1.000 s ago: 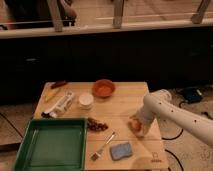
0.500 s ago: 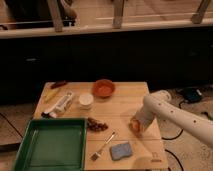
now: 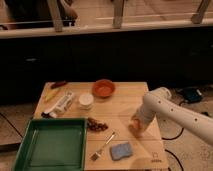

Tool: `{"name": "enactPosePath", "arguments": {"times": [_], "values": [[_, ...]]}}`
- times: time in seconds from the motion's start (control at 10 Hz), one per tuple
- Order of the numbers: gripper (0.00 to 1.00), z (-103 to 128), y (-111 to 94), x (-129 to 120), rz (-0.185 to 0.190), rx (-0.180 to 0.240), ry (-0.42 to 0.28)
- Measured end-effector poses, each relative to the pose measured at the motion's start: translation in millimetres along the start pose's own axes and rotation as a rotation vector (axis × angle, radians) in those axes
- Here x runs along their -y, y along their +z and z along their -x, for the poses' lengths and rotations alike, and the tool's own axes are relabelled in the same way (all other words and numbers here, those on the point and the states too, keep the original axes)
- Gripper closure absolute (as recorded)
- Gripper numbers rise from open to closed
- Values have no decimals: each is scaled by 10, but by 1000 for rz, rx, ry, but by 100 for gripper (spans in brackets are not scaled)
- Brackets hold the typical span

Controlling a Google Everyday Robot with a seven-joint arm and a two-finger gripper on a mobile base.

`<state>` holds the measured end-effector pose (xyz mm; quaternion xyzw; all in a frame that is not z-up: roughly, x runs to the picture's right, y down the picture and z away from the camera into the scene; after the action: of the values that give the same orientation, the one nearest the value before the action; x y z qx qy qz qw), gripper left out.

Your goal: Place apple in paper cup

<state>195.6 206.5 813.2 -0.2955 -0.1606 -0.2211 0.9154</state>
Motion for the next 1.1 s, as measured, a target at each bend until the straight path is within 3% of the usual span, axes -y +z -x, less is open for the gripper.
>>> {"name": "enactPosePath", "arguments": {"times": [0.3, 1.1], "values": [[96, 101, -287, 147, -5, -16, -3], [96, 405, -606, 599, -25, -61, -12]]}}
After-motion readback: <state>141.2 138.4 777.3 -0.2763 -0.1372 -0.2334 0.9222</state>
